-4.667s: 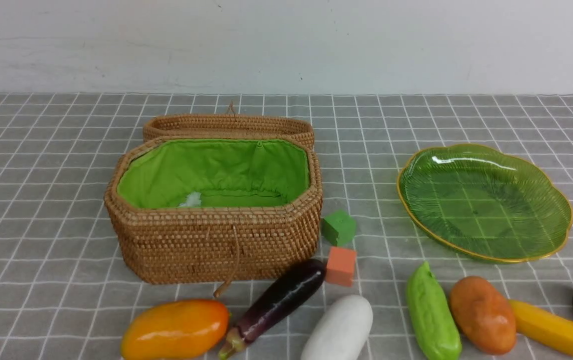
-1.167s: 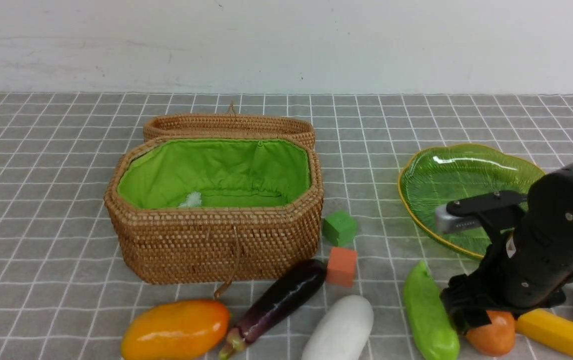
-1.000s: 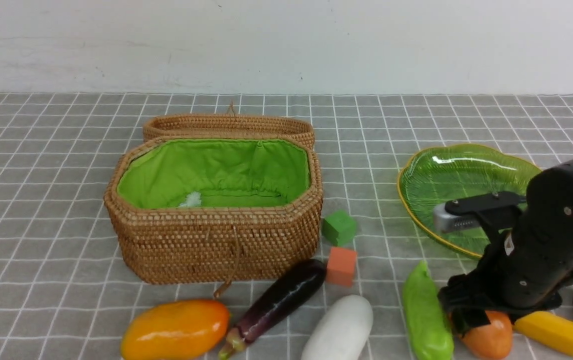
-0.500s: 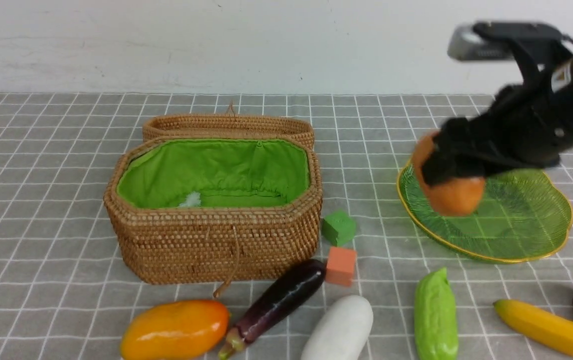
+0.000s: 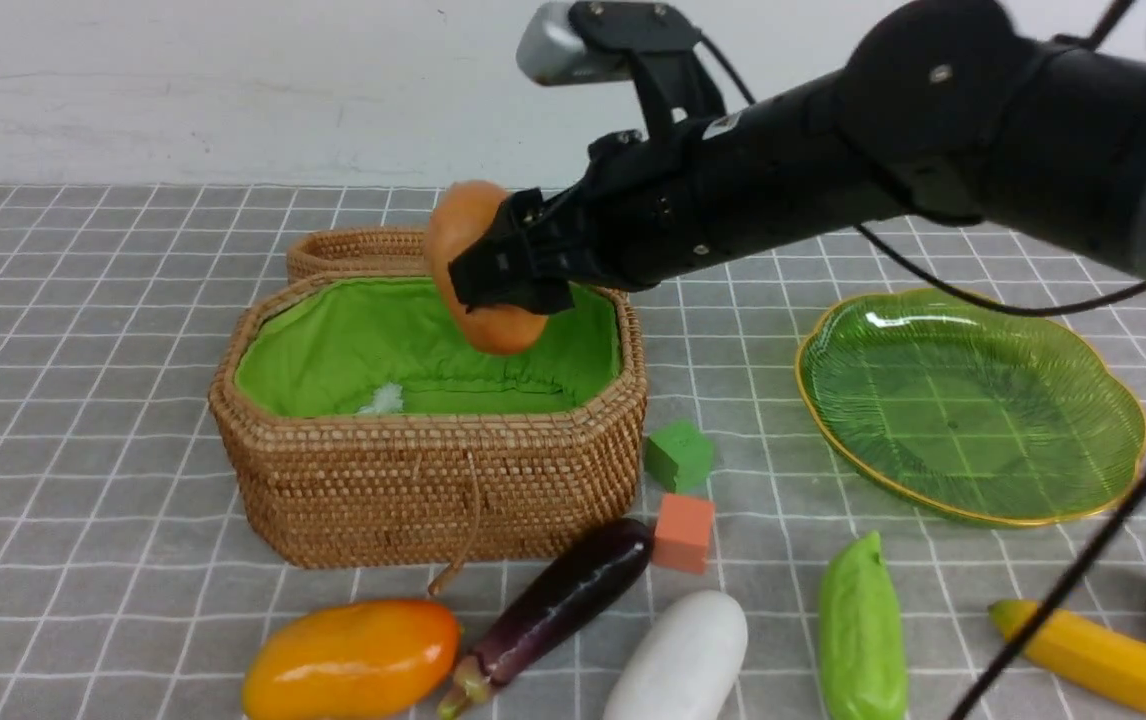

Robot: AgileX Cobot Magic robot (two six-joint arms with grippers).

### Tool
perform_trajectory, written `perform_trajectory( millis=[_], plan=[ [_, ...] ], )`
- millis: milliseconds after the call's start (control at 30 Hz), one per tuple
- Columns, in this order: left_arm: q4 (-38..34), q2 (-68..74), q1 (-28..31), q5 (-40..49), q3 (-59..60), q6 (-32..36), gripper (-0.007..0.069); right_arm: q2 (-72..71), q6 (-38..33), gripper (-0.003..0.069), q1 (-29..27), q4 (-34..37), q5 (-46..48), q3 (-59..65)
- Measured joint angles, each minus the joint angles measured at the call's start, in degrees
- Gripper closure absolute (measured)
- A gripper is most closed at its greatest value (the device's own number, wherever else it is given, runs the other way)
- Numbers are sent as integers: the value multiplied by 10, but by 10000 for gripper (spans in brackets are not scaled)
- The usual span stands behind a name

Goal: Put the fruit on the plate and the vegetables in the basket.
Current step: Use the right arm to grab a potato and put it into the left basket, then take a chayote with your right arm and place it on the basket on the left.

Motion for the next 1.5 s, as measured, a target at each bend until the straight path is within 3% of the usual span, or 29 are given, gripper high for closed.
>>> perform_trajectory(
  millis=[100,200,300,467,633,733,867,1033,1233,1333,1433,1500],
  plan=[
    [0,0,0,0,0,0,386,27,34,113,0,-41,5,-22],
    [0,0,0,0,0,0,386,29,65,22,-2,-76,22,-29],
    [0,0,0,0,0,0,386,19,92,-17,-9,-103,44,-30],
    [0,0,0,0,0,0,386,-10,148,-6,-29,-165,108,-30],
    [0,0,0,0,0,0,386,-75,244,32,-56,-263,242,-25],
    [0,0,0,0,0,0,386,-118,317,55,-57,-314,269,27],
    [0,0,0,0,0,0,386,-147,400,69,-60,-347,250,124],
    [0,0,0,0,0,0,386,-156,497,75,-73,-359,158,307],
    [0,0,0,0,0,0,386,-132,499,81,-73,-335,49,389],
    [0,0,0,0,0,0,386,-107,495,126,-73,-329,12,415],
    [0,0,0,0,0,0,386,-101,481,216,-74,-326,12,418],
    [0,0,0,0,0,0,386,-110,478,214,-75,-326,15,419]
  ],
)
